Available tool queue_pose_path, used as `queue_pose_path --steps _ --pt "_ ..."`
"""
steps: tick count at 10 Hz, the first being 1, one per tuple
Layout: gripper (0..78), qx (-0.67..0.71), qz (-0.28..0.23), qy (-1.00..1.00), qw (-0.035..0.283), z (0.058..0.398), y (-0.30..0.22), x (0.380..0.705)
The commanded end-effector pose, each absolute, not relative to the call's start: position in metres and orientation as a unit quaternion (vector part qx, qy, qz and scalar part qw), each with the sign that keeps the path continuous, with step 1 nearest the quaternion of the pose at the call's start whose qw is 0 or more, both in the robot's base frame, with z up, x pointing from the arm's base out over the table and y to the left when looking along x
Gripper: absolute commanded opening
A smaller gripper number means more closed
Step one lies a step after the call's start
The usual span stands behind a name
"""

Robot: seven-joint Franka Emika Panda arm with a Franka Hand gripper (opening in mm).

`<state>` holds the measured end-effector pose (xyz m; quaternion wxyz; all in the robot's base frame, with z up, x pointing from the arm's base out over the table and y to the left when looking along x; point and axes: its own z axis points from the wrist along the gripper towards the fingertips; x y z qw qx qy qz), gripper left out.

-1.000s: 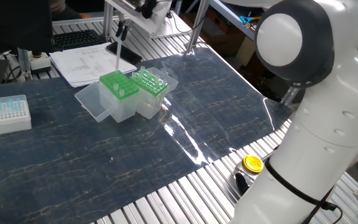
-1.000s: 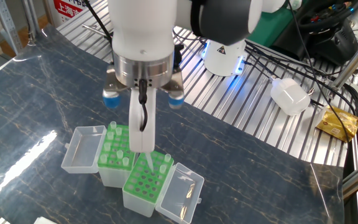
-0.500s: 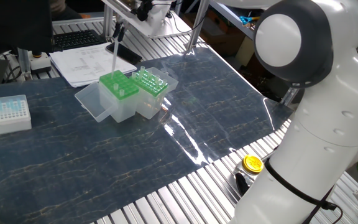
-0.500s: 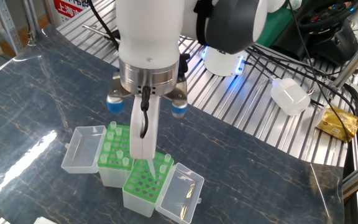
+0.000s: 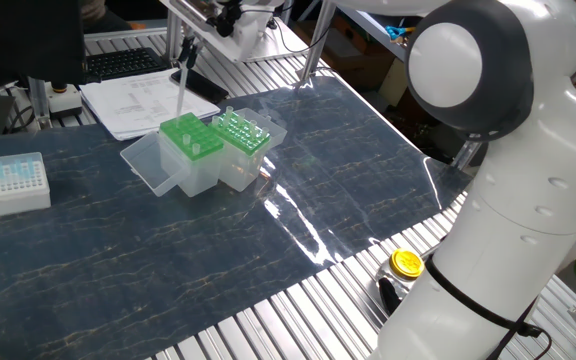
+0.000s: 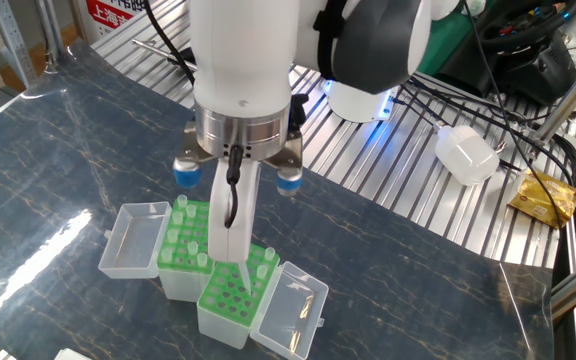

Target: Transfer all large pipette tips from one holder to another

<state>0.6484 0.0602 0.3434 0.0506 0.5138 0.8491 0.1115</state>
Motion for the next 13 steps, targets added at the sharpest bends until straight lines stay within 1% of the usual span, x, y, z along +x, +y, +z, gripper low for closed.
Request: queue_pose_path --steps 1,13 --pt "1.3 0.522 0.117 0.843 0.056 0.3420 0.0639 0.6507" --pt "1.3 0.511 0.115 0.849 0.062 0.3324 0.0695 0.6447"
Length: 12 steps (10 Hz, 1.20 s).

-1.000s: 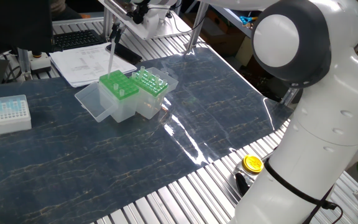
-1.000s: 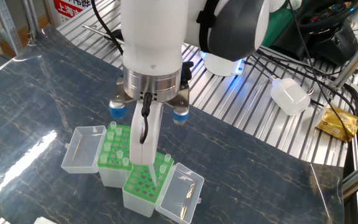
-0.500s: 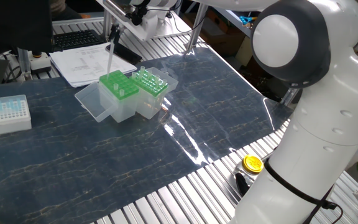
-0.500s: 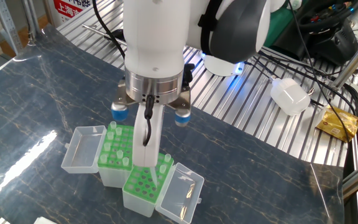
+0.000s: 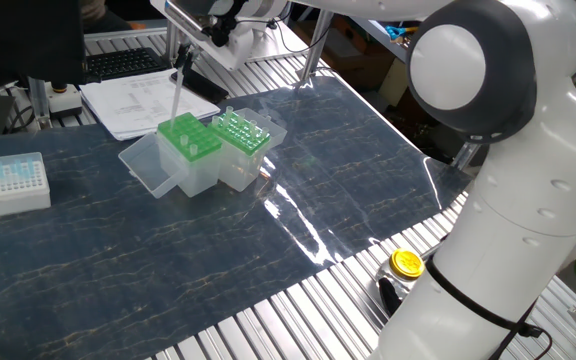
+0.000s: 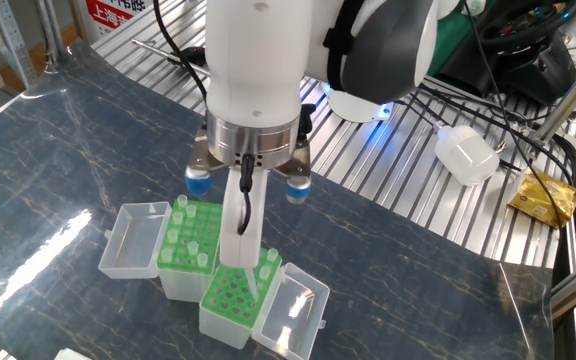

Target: Transfer all large pipette tips from one holder to another

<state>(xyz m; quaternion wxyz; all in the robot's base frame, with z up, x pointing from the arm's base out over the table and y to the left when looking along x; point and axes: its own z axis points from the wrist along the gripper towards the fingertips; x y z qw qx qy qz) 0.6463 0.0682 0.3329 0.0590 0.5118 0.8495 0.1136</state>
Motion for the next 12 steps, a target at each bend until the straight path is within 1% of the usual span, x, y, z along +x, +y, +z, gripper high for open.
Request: queue_pose_path --steps 1,5,8,12 --pt "1.3 0.511 0.114 0.850 0.063 0.332 0.069 0.645" --pt "1.3 0.512 0.113 0.849 0.061 0.334 0.067 0.646" --pt "1.3 0.511 0.113 0.850 0.061 0.343 0.061 0.644" --pt "1.3 0.541 0.110 0.831 0.065 0.347 0.061 0.641"
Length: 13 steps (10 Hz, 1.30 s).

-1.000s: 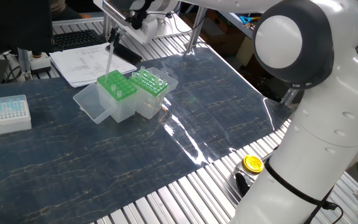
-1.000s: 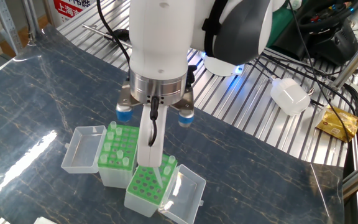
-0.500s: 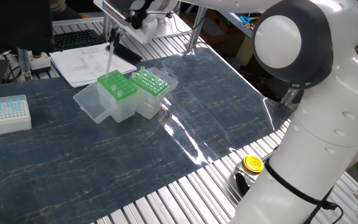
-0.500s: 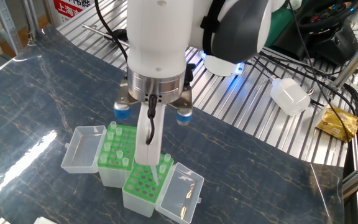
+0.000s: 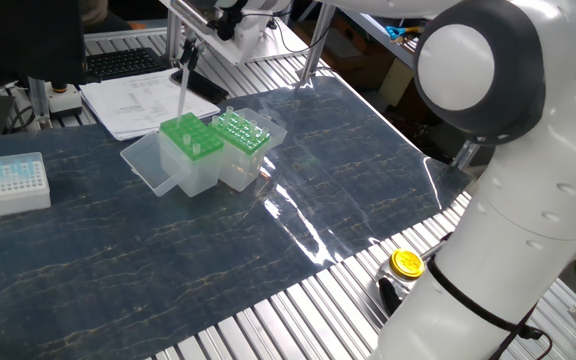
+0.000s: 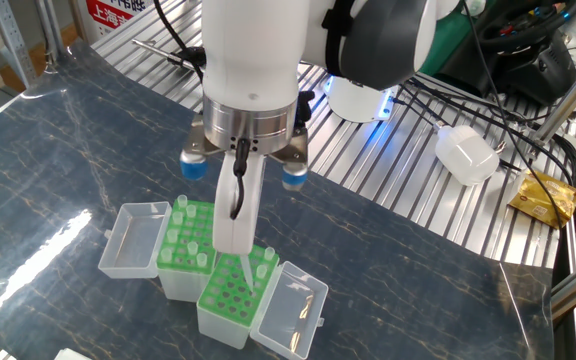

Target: Transfer all large pipette tips from one holder to another

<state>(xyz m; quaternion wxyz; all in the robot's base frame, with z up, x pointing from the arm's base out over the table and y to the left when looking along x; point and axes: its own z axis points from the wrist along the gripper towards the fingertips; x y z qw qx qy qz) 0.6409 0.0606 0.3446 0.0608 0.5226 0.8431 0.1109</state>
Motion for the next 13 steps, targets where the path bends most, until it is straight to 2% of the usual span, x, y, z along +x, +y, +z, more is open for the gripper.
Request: queue_pose_path --steps 1,13 --pt "1.3 0.547 0.105 0.828 0.070 0.347 0.061 0.641" --pt "1.3 0.567 0.108 0.813 0.077 0.335 0.066 0.643"
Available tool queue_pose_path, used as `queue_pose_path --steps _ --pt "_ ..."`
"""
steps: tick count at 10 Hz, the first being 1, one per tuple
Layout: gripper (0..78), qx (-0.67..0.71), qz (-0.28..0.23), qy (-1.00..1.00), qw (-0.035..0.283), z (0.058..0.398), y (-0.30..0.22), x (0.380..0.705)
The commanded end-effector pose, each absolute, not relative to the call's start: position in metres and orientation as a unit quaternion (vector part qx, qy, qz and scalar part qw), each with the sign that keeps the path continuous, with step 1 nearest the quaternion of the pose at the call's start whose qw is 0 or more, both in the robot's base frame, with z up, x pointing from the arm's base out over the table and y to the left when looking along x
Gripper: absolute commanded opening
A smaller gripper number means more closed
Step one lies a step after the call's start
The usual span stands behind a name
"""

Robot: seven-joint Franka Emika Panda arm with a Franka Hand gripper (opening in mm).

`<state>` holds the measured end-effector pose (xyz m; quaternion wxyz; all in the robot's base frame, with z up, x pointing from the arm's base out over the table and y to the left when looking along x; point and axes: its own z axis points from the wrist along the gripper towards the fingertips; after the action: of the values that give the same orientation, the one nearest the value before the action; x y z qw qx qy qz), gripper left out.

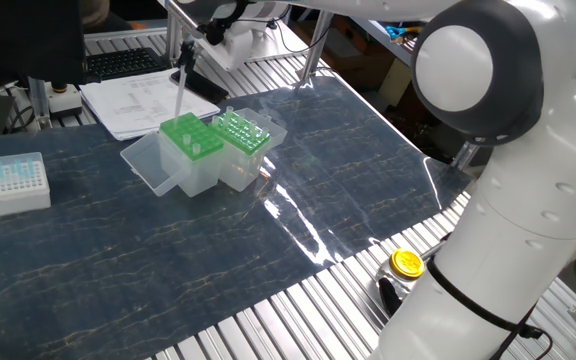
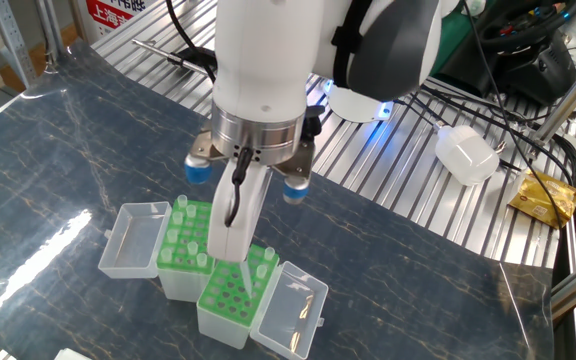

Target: Transfer all large pipette tips from one holder to another

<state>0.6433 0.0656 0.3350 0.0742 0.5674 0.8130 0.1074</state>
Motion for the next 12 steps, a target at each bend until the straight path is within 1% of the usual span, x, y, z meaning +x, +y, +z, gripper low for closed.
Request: queue_pose_path --steps 1,12 --pt "1.3 0.566 0.107 0.814 0.077 0.3341 0.0655 0.6424" --pt "1.3 0.568 0.101 0.813 0.079 0.3347 0.0642 0.6391"
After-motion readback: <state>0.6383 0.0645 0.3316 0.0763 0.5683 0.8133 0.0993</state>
